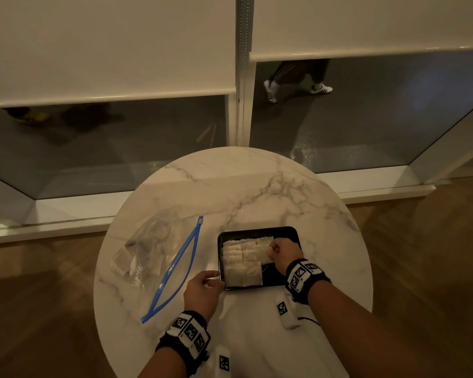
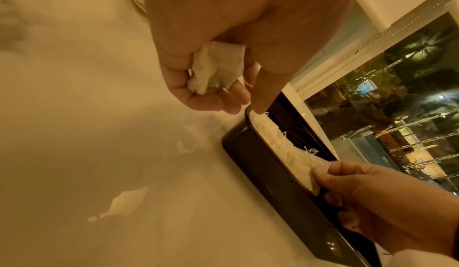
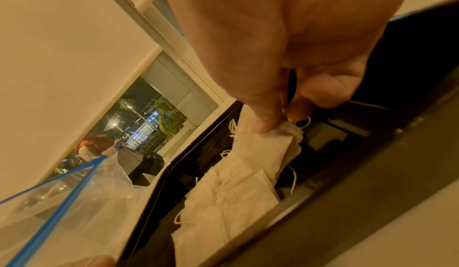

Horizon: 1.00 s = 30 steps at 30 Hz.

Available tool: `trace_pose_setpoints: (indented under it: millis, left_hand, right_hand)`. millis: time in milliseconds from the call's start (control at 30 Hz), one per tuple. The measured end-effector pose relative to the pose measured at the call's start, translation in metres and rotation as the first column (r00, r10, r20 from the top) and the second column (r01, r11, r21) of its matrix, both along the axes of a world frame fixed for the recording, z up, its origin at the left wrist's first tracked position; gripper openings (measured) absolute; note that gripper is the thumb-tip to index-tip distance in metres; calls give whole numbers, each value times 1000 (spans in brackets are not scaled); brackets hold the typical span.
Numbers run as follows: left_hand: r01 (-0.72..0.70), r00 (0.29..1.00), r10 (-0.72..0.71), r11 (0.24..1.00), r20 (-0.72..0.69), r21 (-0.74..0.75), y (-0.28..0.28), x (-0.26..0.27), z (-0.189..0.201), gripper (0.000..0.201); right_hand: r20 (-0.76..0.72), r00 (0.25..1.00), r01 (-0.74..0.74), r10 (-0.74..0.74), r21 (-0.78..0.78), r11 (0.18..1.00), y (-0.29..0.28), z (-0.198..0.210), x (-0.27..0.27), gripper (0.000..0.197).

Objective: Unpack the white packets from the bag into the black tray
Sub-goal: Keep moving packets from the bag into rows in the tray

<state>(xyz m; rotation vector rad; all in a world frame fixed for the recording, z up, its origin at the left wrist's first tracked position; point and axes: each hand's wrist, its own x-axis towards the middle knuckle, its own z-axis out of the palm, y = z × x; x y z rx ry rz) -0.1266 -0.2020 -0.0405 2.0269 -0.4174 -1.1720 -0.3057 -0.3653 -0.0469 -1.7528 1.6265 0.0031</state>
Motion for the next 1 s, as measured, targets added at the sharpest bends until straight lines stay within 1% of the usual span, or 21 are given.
trace_pose_setpoints:
  millis: [67, 167, 333, 500, 567, 633, 800, 900, 1000]
  left_hand:
    - [1, 1000, -1, 1000, 7, 4, -1, 0, -1, 25]
    - [-7, 1000, 7, 1000, 12, 7, -1, 0, -2, 25]
    - [-12, 1000, 12, 1000, 24, 7, -1, -1, -5, 24]
    - [-24, 999, 24, 1000, 45, 4, -1, -2, -7, 22]
    - [-25, 998, 25, 1000, 52, -4, -1, -2, -8, 22]
    - [-26, 998, 26, 1000, 53, -7, -1, -3, -8, 23]
    - [-33, 999, 33, 999, 38, -4, 0, -3, -9, 21]
    - [-34, 999, 34, 999, 40, 0, -1, -2, -11, 20]
    - [-28, 999, 29, 1000, 41, -4, -2, -2, -12, 20]
  right_hand:
    - [10, 1000, -14, 14, 4, 1000, -2, 0, 1, 11]
    - [29, 1000, -10, 9, 5, 1000, -1, -2, -1, 14]
    - [51, 999, 10, -9, -14, 1000, 2, -4, -4, 10]
    - [15, 999, -29, 29, -22, 999, 2, -4, -5, 24]
    - [-2, 1000, -13, 13, -15, 1000, 2, -5, -7, 26]
    - [-6, 1000, 6, -6, -7, 1000, 4, -6, -8, 21]
    - [57, 995, 83, -82, -21, 996, 9, -7, -10, 15]
    - [68, 990, 126, -123, -37, 991, 9, -9, -9, 17]
    - [69, 989, 134, -131, -30, 991, 8, -9, -7, 15]
